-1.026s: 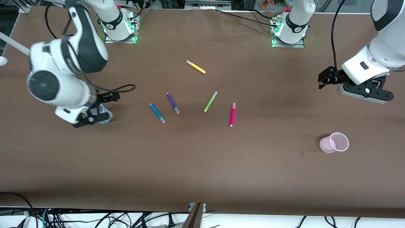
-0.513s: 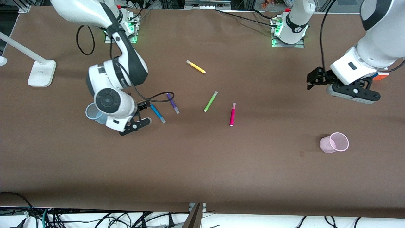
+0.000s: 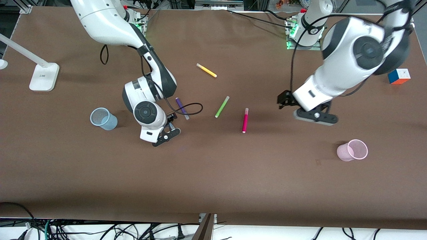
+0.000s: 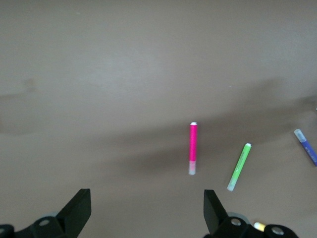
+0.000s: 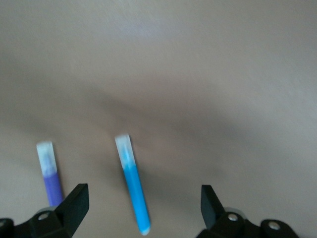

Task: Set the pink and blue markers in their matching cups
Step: 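Lower the right gripper to the blue marker while the left gripper reaches the pink marker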

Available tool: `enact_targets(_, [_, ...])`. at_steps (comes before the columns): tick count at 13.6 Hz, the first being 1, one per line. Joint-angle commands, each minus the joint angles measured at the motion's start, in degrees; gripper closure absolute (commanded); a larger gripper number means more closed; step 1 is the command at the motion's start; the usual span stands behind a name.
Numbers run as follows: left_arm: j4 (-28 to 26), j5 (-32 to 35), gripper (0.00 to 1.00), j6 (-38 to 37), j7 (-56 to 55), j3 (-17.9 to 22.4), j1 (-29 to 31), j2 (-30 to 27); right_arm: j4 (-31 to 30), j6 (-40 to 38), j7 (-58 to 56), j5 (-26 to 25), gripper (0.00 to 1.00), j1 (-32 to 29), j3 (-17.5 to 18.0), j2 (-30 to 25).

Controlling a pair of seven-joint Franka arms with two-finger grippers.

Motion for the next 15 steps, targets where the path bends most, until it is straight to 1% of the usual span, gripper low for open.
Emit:
enact_targets(1, [-0.5,-0.8,0.0,3.5,-6.6,-1.4,-1.7,3.9,-0.9,4.7,-0.6,0.2,0.0,0.9,-0.1,1.4])
enact_targets(2, [-2.0,-0.7,0.0,5.7,-7.7,-1.3,-3.2,4.5,-0.9,5.3,-0.6,0.2,0.0,0.9,-0.1,2.0])
enact_targets(4, [-8.6,-0.5,0.0,14.2,-7.8,-1.4,-4.4,4.7,-2.5,7.6,-0.7,0.1,0.0,0.9,-0.1,2.2])
enact_targets(6, [-13.3,-0.6,0.0,20.9,-8.1,-1.4,-6.4,5.7,-5.0,10.9,-0.7,0.1,0.0,0.9,-0.1,2.2])
enact_targets(8, [-13.9,-0.5,0.0,22.6,-9.3,-1.3,-7.5,7.9,-6.0,12.0,-1.5,0.1,0.0,0.9,-0.1,2.1])
enact_targets(9, [-13.8,-0.5,0.0,23.1,-9.9,-1.3,-7.5,9.0,-6.0,12.1,-1.6,0.1,0.05,0.9,-0.1,2.1])
enact_targets(10, [-13.7,-0.5,0.0,23.8,-10.7,-1.3,-7.7,10.2,-6.0,12.1,-1.7,0.1,0.26,0.9,-0.1,2.1])
enact_targets(11, [-13.5,-0.2,0.0,24.6,-11.5,-1.3,-8.0,11.5,-5.9,12.1,-1.7,0.1,0.56,0.9,-0.1,2.1])
enact_targets(12, [-13.4,0.1,0.0,25.8,-12.2,-1.3,-8.6,12.6,-5.9,12.1,-1.7,0.1,0.75,0.9,-0.1,2.1])
enact_targets(14, [-13.2,0.3,0.0,26.5,-12.6,-0.9,-8.8,14.5,-5.9,12.0,-1.7,0.1,0.95,0.9,-0.1,2.1])
enact_targets(15, [-13.2,1.9,0.0,26.5,-12.7,-0.9,-8.8,14.7,-6.0,12.0,-1.6,0.2,1.0,0.9,-0.1,2.1])
